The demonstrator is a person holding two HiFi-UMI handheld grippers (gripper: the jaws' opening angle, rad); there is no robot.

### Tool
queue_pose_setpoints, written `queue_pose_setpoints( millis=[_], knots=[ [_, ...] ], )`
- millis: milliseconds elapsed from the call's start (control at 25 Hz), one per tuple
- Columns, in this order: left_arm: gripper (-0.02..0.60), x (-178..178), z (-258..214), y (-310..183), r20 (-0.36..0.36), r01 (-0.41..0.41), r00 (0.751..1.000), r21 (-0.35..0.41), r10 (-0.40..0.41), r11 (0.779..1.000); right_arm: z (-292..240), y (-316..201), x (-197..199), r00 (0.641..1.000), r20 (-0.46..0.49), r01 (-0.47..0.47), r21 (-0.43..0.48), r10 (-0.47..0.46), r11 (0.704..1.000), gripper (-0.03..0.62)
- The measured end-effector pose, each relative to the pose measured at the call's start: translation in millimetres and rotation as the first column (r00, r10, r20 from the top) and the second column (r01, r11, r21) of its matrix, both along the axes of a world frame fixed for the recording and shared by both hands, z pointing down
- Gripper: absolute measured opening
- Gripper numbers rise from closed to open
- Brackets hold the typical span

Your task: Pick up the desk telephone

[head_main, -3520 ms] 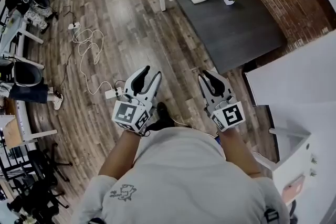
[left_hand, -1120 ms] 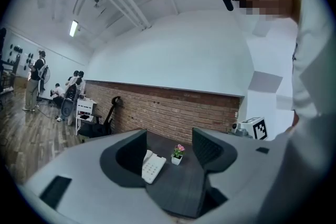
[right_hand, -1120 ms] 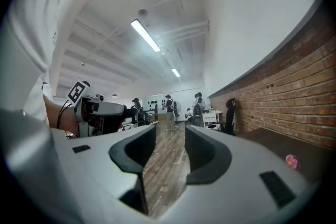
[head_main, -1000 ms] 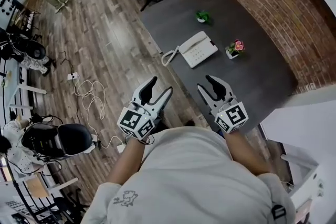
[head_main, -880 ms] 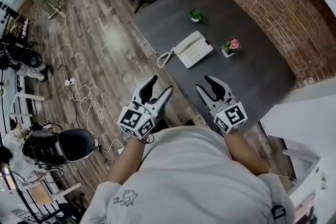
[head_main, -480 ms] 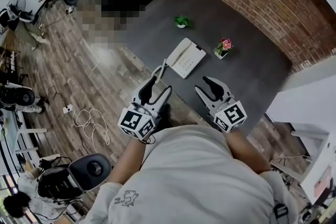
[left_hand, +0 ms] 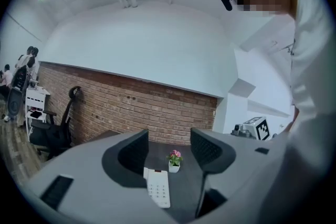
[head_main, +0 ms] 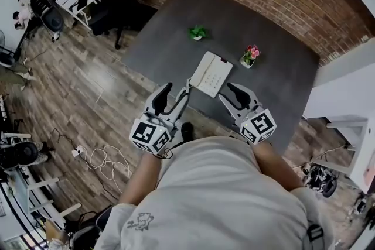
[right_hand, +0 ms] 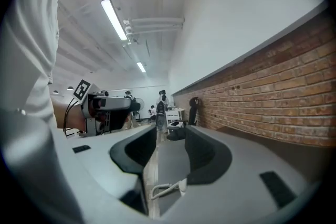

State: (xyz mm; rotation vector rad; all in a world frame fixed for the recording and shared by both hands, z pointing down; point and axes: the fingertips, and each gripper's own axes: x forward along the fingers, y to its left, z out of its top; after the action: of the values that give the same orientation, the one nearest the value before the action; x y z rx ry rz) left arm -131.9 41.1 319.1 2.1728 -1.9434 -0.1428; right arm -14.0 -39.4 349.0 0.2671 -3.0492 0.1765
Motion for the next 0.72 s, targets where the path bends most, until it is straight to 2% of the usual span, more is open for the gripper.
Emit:
queue_pose_setpoints(
  millis=[240,560,720],
  knots=[
    [0.267,-40.1,8.5,-5.2,-0.024,-0.088,0.996,-0.005,0.088,0.996,6.9,-0.7,-29.5,0.995,-0.024,-0.099,-0.008,0.099,0.995,0.167],
    [0.275,-67.3,17.0,-16.1,-0.043,-0.211,0.977,0.005,0.211,0.978,15.9,0.1,-46.4,0.975,-0.056,-0.218,-0.004,0.217,0.976,0.167],
    [0.278,-74.8,25.1,-26.8,-0.045,-0.256,0.966,0.000,0.255,0.967,28.0,-4.1,-46.2,0.961,-0.066,-0.270,-0.033,0.268,0.962,0.167]
  ],
)
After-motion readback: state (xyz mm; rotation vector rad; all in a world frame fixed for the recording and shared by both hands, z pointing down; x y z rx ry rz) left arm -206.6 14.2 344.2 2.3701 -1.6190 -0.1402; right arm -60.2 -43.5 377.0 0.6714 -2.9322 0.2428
